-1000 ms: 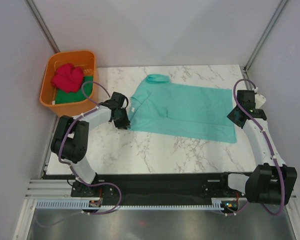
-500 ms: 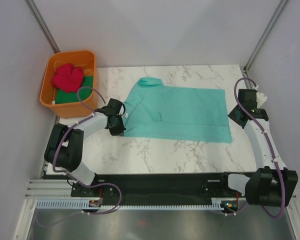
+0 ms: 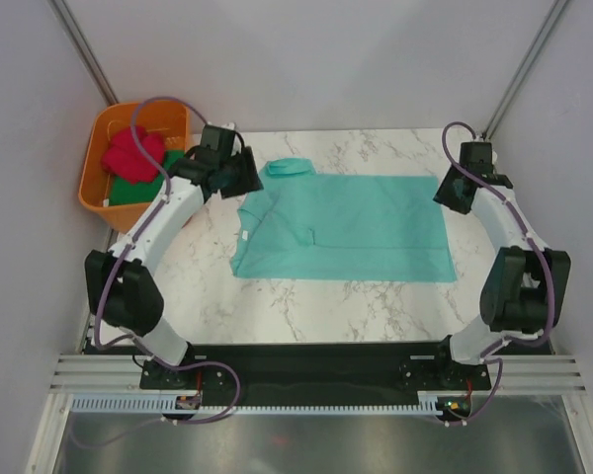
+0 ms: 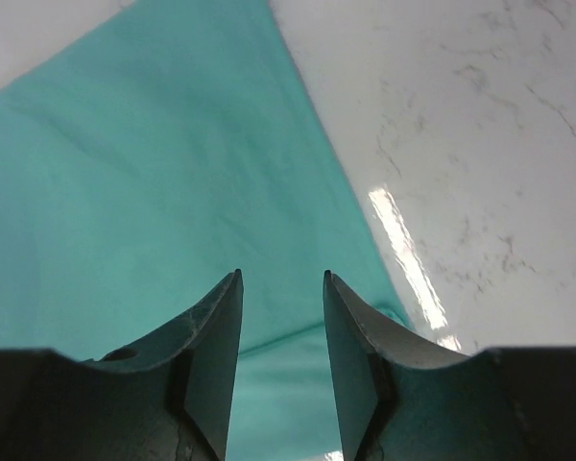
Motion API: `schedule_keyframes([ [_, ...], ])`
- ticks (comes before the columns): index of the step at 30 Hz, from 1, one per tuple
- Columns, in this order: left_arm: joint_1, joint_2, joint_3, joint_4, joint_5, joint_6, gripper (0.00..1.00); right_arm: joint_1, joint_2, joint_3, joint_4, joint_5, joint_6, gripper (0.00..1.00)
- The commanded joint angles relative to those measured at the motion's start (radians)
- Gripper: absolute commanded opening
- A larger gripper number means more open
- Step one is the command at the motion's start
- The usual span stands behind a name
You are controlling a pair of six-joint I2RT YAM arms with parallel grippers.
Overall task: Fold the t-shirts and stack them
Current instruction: Fold the tshirt
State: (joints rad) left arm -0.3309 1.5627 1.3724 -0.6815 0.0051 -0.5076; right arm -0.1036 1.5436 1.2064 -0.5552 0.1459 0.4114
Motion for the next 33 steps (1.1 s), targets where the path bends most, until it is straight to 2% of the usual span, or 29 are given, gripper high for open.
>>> schedule_keyframes([
  [1, 0.006, 0.179, 0.25, 0.017, 0.075, 0.145, 0.6, -0.005, 0.153, 0.145, 0.092, -0.118, -0.109, 0.48],
  [6, 0.039, 0.41, 0.534, 0.016, 0.165, 0.192, 0.62, -0.019, 0.396, 0.338, 0.09, -0.227, -0.164, 0.58],
  [14, 0.056, 0.709, 0.799, 0.017, 0.214, 0.239, 0.63, -0.03, 0.639, 0.553, 0.084, -0.212, -0.24, 0.6],
  [21, 0.067, 0.874, 0.945, 0.02, 0.216, 0.235, 0.62, -0.045, 0.731, 0.65, 0.083, -0.223, -0.276, 0.59],
  [28, 0.069, 0.944, 1.001, 0.026, 0.125, 0.247, 0.6, -0.048, 0.783, 0.705, 0.081, -0.212, -0.306, 0.59],
  [33, 0.069, 0.979, 1.03, 0.037, 0.127, 0.251, 0.59, -0.062, 0.822, 0.74, 0.081, -0.262, -0.306, 0.59],
])
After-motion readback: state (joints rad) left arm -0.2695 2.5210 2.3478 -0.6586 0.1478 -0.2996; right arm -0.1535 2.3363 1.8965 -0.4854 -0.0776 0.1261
